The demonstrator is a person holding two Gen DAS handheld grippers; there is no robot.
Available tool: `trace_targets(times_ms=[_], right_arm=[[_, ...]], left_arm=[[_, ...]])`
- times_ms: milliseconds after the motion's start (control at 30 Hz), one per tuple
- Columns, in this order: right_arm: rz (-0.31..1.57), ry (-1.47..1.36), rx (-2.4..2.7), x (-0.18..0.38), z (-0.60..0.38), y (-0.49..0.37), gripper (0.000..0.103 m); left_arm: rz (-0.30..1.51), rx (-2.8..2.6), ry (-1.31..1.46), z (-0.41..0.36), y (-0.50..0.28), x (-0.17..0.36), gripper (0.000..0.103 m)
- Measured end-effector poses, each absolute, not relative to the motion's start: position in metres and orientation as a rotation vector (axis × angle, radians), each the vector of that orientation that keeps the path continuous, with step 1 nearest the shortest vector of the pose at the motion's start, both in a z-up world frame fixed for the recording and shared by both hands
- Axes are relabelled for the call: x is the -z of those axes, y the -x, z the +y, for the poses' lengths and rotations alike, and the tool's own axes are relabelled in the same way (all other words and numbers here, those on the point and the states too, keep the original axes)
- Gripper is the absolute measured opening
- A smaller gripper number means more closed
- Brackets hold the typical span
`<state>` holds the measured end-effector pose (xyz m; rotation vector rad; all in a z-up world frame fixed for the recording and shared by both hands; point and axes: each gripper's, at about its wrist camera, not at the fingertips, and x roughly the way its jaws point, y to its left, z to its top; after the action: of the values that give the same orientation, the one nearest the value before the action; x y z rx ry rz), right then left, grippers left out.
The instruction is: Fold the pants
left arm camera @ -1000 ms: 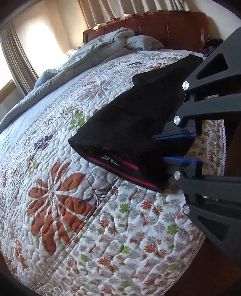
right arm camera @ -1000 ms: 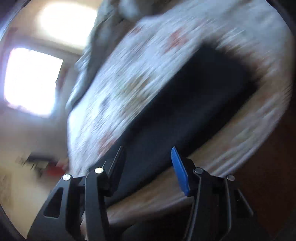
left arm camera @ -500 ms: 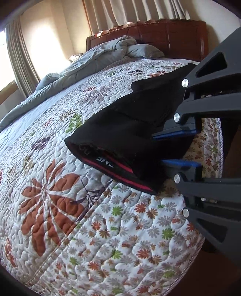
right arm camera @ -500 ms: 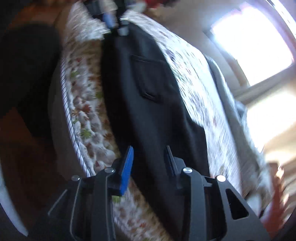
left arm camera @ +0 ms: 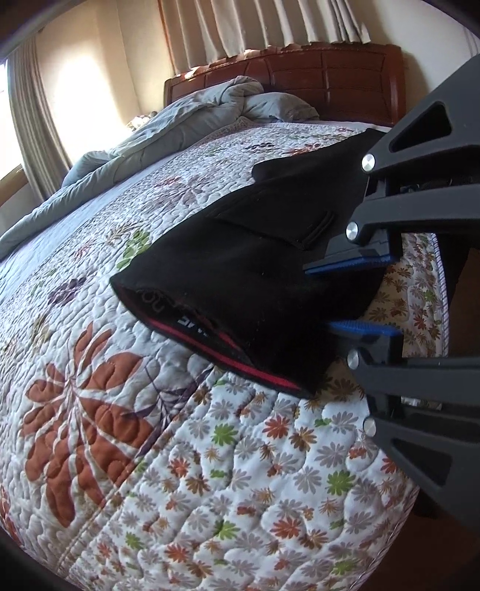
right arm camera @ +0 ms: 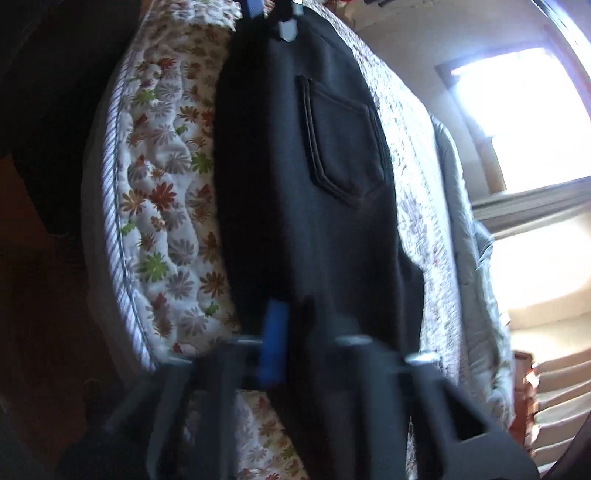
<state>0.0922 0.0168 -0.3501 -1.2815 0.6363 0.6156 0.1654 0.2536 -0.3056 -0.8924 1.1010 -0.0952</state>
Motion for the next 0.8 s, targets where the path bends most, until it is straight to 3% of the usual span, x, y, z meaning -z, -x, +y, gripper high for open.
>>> trace_targets(times_ms=[100, 267, 433, 500, 567, 700, 800], right_arm=[[0.622, 1.255, -0.615, 0.34, 0.015, -0.093, 0.004], [0.61, 1.246, -0.637, 0.324, 0.013, -0.086, 0.004], [0.655, 1.257, -0.625, 0.356, 0.017, -0.096, 0.006], [0.641, 1.249, -0.606, 0.352, 0.016, -0.093, 0.013], [0.633, 1.181, -0.598, 0.331, 0.007, -0.089, 0.037], [0.641, 1.055, -0.396, 0.285, -0.066, -0.095, 0.038], [0.819, 0.809, -0.174, 0.265, -0.171, -0.125, 0.038]], left_arm=[[1.082, 0.081, 0.926, 0.259, -0.161, 0.307, 0.005], [1.042, 0.075, 0.956, 0.262, -0.146, 0.295, 0.005], [1.087, 0.055, 0.912, 0.258, -0.147, 0.317, 0.005], [1.089, 0.056, 0.903, 0.257, -0.144, 0.314, 0.01], [1.067, 0.044, 0.893, 0.261, -0.135, 0.305, 0.017], [0.975, 0.012, 0.821, 0.269, -0.11, 0.269, 0.019], [0.912, 0.048, 0.718, 0.25, -0.103, 0.238, 0.026]])
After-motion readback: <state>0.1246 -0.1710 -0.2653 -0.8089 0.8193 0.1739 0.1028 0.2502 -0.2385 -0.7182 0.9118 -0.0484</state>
